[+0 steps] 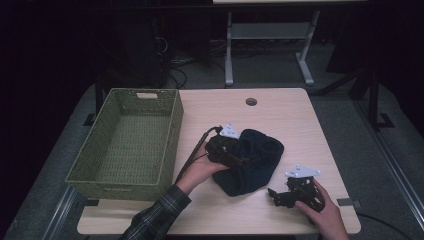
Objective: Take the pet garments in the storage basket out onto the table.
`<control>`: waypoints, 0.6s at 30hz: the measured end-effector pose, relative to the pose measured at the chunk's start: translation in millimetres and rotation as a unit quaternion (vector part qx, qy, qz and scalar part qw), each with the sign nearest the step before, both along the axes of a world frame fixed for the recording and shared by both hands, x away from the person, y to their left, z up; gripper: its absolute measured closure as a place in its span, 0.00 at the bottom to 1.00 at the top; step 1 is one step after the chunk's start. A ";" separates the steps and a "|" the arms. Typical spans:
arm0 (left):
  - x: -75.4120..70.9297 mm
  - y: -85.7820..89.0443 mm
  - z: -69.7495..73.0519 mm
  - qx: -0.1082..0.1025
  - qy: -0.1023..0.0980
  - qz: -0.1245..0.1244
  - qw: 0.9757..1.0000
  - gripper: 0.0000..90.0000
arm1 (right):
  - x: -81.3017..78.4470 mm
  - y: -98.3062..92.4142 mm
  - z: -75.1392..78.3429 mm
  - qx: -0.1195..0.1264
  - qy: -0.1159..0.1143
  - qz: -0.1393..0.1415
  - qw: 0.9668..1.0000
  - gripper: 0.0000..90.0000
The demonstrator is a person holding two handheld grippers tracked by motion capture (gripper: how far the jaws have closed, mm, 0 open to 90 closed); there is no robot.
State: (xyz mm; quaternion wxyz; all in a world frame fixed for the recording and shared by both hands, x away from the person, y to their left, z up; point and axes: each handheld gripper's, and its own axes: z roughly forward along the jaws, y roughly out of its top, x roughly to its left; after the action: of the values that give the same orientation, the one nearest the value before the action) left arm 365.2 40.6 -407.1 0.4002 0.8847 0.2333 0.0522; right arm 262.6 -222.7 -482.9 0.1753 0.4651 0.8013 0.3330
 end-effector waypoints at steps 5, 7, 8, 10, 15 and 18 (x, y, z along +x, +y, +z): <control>-6.1 7.1 1.2 0.000 -0.001 0.001 1.000 0.20 | 0.0 0.0 0.0 0.000 0.000 0.000 1.000 0.00; -9.7 9.1 1.0 -0.003 -0.001 0.004 1.000 0.20 | 0.0 0.0 0.0 0.000 0.000 0.000 1.000 0.00; -10.9 10.0 1.0 -0.003 0.000 0.003 1.000 0.20 | 0.0 0.0 0.0 0.000 0.000 0.000 1.000 0.00; -14.4 11.8 0.3 -0.002 -0.002 0.002 1.000 0.20 | 0.0 0.0 0.0 0.000 0.000 0.000 1.000 0.00; -22.5 18.0 -1.6 0.002 0.000 0.001 1.000 0.20 | 0.0 0.0 0.0 0.000 0.000 0.000 1.000 0.00; -26.4 22.8 -2.6 0.006 -0.001 0.001 1.000 0.20 | 0.0 0.0 0.0 0.000 0.000 0.000 1.000 0.00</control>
State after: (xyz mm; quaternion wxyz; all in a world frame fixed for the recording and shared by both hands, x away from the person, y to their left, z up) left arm 338.8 63.4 -409.7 0.3953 0.8868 0.2333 0.0545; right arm 262.6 -222.7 -482.9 0.1755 0.4650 0.8013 0.3330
